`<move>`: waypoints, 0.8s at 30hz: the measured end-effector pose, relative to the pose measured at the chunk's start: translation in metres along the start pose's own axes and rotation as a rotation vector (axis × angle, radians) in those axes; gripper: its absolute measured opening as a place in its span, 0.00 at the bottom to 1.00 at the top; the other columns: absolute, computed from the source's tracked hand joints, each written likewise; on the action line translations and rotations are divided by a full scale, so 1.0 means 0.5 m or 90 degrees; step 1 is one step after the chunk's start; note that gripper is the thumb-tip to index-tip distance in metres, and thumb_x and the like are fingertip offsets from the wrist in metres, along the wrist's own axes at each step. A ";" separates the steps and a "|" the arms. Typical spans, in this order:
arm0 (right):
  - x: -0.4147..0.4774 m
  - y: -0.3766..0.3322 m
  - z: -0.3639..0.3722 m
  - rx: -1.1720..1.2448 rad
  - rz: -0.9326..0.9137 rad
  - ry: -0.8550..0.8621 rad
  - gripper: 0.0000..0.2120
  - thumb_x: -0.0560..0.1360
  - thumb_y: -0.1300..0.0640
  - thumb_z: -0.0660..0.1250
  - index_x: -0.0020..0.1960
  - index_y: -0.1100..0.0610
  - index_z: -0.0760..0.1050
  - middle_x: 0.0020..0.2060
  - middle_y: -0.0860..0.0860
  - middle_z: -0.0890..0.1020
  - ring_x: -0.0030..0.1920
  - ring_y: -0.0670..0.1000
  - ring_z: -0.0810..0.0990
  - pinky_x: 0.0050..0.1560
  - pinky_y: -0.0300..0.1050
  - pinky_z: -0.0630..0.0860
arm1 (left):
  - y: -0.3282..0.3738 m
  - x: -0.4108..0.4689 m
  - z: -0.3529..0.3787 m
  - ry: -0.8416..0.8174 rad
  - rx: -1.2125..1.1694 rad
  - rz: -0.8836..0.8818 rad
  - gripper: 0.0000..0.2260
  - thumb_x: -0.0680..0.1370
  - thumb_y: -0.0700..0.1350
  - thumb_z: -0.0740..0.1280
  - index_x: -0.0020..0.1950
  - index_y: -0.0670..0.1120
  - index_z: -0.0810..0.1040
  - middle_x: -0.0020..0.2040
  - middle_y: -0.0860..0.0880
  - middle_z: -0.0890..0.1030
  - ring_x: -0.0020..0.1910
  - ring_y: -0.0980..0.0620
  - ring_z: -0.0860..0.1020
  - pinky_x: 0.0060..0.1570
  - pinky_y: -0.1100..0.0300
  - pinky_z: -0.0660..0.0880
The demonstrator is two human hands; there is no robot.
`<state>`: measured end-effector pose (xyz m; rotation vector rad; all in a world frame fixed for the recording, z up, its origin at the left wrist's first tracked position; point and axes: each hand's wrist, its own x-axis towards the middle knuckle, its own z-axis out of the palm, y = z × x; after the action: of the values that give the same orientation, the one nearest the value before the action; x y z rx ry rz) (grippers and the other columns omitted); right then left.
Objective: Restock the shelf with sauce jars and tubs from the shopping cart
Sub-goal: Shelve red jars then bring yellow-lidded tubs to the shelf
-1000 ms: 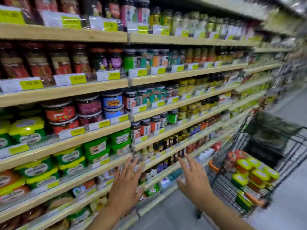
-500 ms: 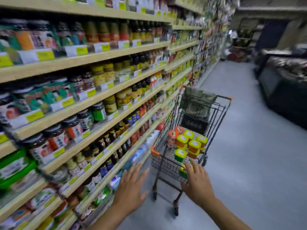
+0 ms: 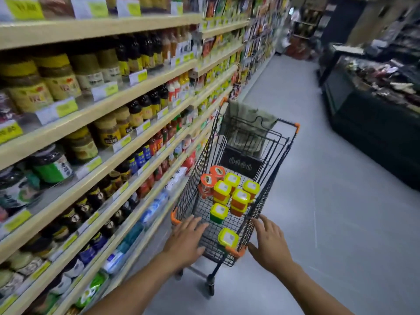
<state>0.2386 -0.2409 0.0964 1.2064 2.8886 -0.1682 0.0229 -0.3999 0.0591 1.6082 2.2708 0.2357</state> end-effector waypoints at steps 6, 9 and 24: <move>0.131 0.037 0.028 0.014 0.005 -0.071 0.36 0.76 0.45 0.66 0.80 0.51 0.58 0.78 0.54 0.61 0.77 0.58 0.61 0.76 0.53 0.58 | -0.014 0.129 0.027 -0.046 -0.005 0.003 0.32 0.82 0.54 0.63 0.83 0.52 0.53 0.83 0.50 0.51 0.82 0.48 0.45 0.79 0.47 0.45; 0.205 0.061 0.054 -0.008 -0.026 -0.105 0.36 0.76 0.45 0.67 0.80 0.52 0.58 0.78 0.56 0.62 0.76 0.59 0.62 0.75 0.53 0.59 | -0.020 0.178 0.047 -0.056 -0.027 -0.021 0.32 0.82 0.54 0.63 0.82 0.52 0.53 0.83 0.49 0.52 0.82 0.47 0.47 0.79 0.46 0.46; 0.614 0.186 0.285 -0.072 -0.304 -0.416 0.39 0.74 0.45 0.67 0.79 0.58 0.57 0.77 0.60 0.60 0.75 0.64 0.63 0.69 0.57 0.70 | 0.047 0.409 0.268 -0.220 -0.163 -0.253 0.34 0.77 0.43 0.66 0.81 0.49 0.56 0.77 0.45 0.62 0.62 0.37 0.76 0.54 0.46 0.76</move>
<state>0.0839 0.0272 -0.0686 0.3235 2.4807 -0.3225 0.0327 -0.2089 -0.0950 0.9617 2.1279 0.1267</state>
